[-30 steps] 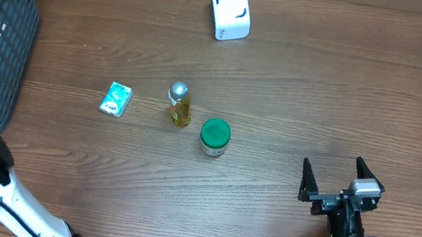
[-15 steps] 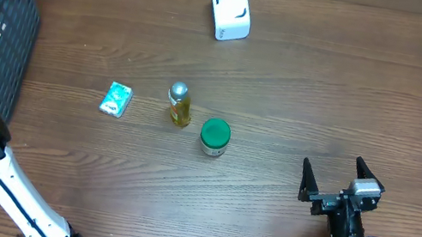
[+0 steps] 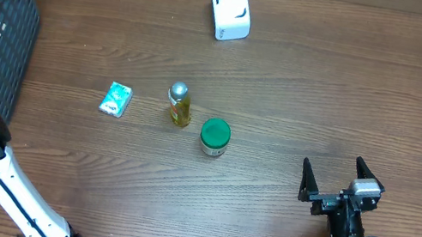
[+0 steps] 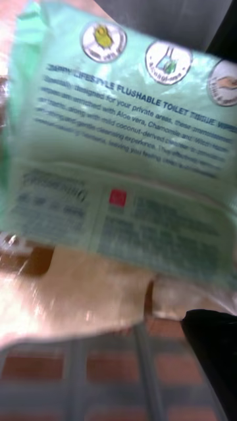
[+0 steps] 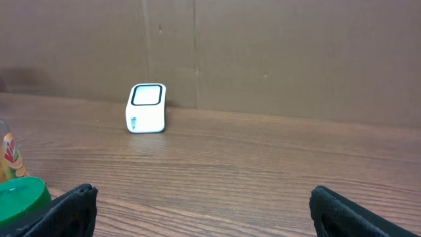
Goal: Scan the item barcode
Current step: 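Reach the left gripper into the basket and grasp the green wipes pack, then pull the wipes pack out with the left gripper and drop it near the bottle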
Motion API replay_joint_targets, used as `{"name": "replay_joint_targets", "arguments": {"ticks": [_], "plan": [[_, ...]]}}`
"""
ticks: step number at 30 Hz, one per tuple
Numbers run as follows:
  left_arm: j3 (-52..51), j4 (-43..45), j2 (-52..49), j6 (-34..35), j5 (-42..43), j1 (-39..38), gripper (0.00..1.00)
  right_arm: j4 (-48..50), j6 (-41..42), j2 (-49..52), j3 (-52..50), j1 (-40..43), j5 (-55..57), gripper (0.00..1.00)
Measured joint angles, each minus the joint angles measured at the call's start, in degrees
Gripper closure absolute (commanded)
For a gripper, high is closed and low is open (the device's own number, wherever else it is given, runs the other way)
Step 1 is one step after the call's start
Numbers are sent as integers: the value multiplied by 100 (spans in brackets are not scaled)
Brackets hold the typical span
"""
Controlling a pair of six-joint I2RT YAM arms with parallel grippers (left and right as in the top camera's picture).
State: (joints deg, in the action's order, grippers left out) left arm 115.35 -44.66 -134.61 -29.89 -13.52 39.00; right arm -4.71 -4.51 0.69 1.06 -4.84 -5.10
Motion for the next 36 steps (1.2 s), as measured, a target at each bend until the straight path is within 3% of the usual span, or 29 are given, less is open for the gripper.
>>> {"name": "replay_joint_targets", "arguments": {"ticks": [5, 6, 10, 11, 12, 16, 25, 31, 34, 36], "plan": [[-356, 407, 48, -35, -107, 22, 0, 2, 0, 0, 0, 0, -2, 0], [-415, 492, 74, -31, -111, 35, 5, 4, -2, 0, 0, 0, 0, 0], [-538, 588, 118, 122, -61, 92, 46, 4, 0, 0, 0, 0, 0, 0], [-573, 577, 118, 160, -76, 116, 65, 4, -2, 0, 0, 0, 0, 0], [-595, 586, 118, 216, -111, 151, 67, 2, -2, 0, 0, 0, 0, 0], [-592, 494, 186, 468, 11, 262, 67, 4, -2, 0, 0, 0, 0, 0], [-74, 2, 498, 1513, 1182, 216, 69, 2, -2, 0, 0, 0, 0, 0], [566, 177, 2035, 2083, 1331, -372, 67, 4, 0, 0, 0, 0, 0, 0], [1003, 249, 3539, 2302, 1342, -1056, 65, 2, -2, 0, 0, 0, 0, 0], [1113, 120, 3993, 2404, 1305, -1311, 65, 2, 0, 0, 0, 0, 0, 0]]}}
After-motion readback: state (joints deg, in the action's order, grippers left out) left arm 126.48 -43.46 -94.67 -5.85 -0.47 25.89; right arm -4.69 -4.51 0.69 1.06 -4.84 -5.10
